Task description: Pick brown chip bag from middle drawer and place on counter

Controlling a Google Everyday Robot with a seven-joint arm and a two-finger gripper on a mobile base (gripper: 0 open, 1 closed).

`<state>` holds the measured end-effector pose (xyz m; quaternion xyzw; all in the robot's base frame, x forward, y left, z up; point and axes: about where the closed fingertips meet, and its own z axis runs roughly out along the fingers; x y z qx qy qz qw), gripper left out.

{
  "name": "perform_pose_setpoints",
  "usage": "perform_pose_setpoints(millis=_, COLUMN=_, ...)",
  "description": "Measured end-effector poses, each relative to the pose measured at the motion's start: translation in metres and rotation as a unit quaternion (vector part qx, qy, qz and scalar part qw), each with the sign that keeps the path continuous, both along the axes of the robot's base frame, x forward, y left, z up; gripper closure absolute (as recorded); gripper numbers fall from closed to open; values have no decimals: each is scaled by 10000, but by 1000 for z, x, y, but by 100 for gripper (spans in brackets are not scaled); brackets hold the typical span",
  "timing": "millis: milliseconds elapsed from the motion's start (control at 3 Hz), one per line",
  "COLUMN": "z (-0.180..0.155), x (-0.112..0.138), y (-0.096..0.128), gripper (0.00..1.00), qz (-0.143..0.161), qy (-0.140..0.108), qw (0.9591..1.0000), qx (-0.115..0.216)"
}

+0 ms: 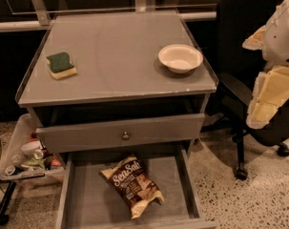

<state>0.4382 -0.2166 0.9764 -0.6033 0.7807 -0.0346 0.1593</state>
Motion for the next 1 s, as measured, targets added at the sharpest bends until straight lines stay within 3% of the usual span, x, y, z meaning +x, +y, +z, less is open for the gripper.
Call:
perform_pose_setpoints(millis=667, z=-13, x=-1, y=5, gripper=0, qz=-21, qy=23, qw=10000, qx=24)
perform_pose_setpoints(millis=1000, z=-38, x=0, y=25, gripper=0, qz=-97, qy=-158, qw=9996, qx=-190)
